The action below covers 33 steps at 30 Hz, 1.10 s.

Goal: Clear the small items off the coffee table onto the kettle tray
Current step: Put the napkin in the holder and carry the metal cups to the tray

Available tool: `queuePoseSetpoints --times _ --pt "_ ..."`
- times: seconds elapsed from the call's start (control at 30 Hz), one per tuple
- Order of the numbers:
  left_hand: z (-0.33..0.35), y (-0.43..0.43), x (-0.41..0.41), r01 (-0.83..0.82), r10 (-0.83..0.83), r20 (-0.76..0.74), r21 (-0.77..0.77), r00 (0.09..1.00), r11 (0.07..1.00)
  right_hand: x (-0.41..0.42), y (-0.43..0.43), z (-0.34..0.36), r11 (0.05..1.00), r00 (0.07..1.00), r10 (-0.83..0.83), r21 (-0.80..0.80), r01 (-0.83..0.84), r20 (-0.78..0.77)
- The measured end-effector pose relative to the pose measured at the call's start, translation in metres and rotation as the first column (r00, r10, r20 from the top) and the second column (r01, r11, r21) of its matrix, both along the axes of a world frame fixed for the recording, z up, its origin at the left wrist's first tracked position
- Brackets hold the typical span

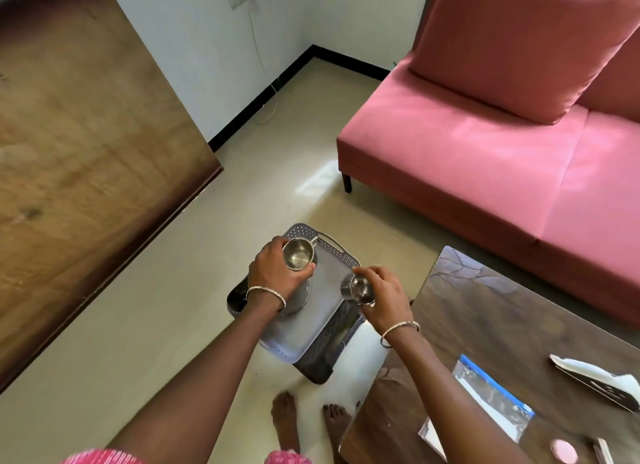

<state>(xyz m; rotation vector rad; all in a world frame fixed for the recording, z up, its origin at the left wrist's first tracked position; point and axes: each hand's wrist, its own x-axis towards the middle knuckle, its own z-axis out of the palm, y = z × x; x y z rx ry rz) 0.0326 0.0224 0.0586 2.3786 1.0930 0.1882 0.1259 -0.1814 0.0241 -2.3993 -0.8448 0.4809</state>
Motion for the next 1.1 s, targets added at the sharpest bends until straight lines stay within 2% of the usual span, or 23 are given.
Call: queuePoseSetpoints --times 0.17,0.27,0.53,0.8,0.97,1.1 --pt "-0.018 0.042 0.035 0.008 -0.009 -0.014 -0.013 1.000 1.000 0.019 0.038 -0.019 0.994 0.995 0.091 -0.070 -0.088 0.037" --pt "-0.033 0.068 0.056 0.017 -0.022 -0.095 -0.054 0.995 0.998 0.029 0.064 -0.031 0.988 0.989 0.137 -0.083 -0.133 0.052" --pt "-0.099 0.135 0.098 0.066 -0.114 -0.259 -0.188 0.959 0.980 0.052 0.132 -0.083 0.987 0.992 0.116 -0.119 -0.108 0.056" --pt "-0.163 0.159 0.109 0.187 -0.265 -0.416 -0.220 0.870 0.958 0.060 0.173 -0.127 0.931 0.975 0.204 -0.327 -0.165 0.087" --pt "-0.189 0.161 0.107 0.257 -0.308 -0.395 -0.176 0.866 0.950 0.057 0.184 -0.156 0.884 0.948 0.313 -0.385 -0.266 0.063" --pt "-0.202 0.156 0.108 0.316 -0.338 -0.349 -0.122 0.874 0.941 0.058 0.182 -0.171 0.871 0.941 0.330 -0.409 -0.272 0.078"
